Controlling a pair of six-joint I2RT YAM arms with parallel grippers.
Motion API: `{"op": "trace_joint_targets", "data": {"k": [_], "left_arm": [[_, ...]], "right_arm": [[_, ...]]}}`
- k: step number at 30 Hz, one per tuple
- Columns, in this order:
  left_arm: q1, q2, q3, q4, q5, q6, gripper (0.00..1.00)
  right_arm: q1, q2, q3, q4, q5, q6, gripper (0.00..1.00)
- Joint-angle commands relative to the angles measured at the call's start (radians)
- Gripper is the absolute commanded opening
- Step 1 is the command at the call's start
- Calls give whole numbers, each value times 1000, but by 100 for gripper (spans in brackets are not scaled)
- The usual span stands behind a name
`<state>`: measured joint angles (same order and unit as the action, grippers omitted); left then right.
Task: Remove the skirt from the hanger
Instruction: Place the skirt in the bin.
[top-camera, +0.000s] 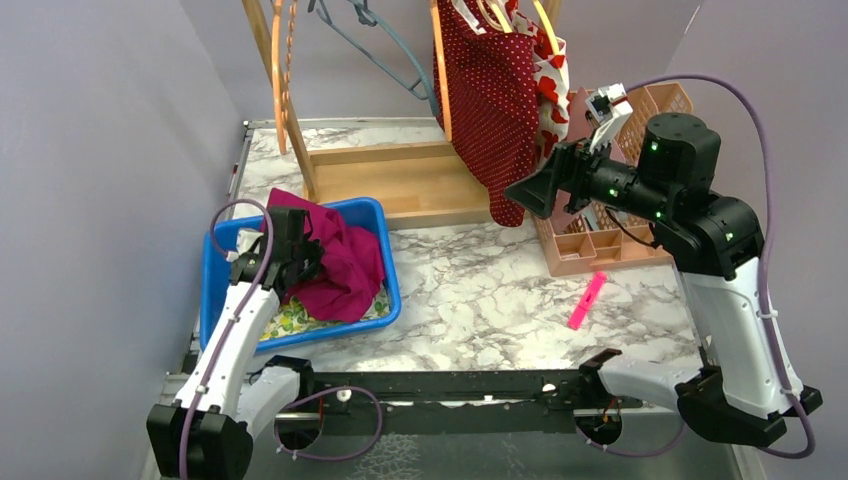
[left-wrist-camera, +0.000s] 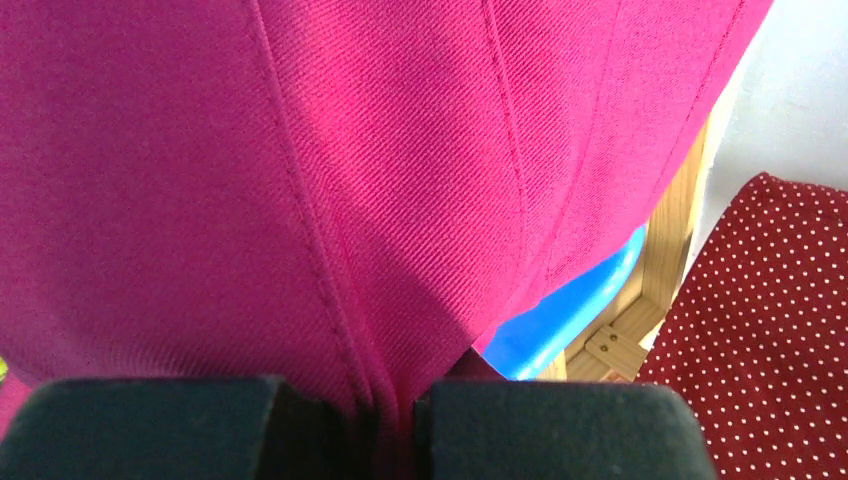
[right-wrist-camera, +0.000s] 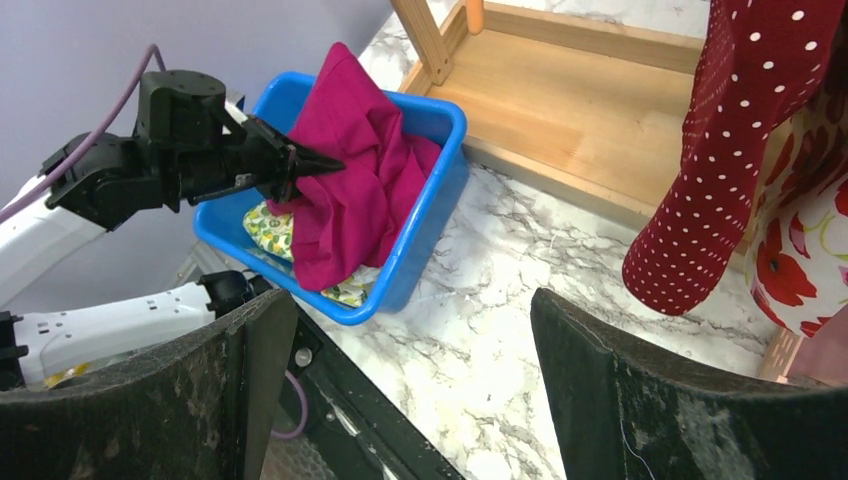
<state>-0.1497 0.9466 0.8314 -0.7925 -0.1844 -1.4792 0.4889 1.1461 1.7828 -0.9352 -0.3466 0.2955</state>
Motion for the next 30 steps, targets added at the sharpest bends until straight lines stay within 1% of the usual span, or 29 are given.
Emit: {"op": "trace_joint_targets", "data": {"k": [1,4,6,7,8,10,12,14,17,18,21,26,30], "left_arm": [[6,-69,-20,-9,-56,-15,0],[6,-136,-54,-94,-28,-40,0],[6,-186,-88,-121,-26,-41,0],[6,-208,-95,-127,-25,-31,7],[6,-227,-92,-125,-25,-1,22],[6,-248,-45,-125,-44,101,42],[6,-269,23,-150,-74,185,59],[6,-295,93,-184,-105,258,70],[5,-322,185,-245,-132,360,79],[5,-328,222,-260,-136,395,82],[5,-337,284,-261,-109,537,98],[4,-327,382,-193,-102,719,99],[4,-257,475,-84,-3,845,99]], "right_arm": [[-4,-32,-5,6,53,9,91],[-3,-49,-15,-1,73,5,91],[-3,-57,-27,6,79,5,91],[-3,-60,-31,9,81,6,91],[-3,-60,-29,9,82,6,91],[-3,-61,-16,-7,98,2,89],[-3,-72,-17,-18,125,-11,89],[-3,-79,-28,-23,141,-30,89],[-3,-70,-28,-30,145,-55,89],[-4,-62,-23,-31,144,-60,89],[-3,-43,-3,-25,136,-64,89],[-3,-10,49,-24,134,-75,89],[-3,48,141,-33,197,-105,91]]}}
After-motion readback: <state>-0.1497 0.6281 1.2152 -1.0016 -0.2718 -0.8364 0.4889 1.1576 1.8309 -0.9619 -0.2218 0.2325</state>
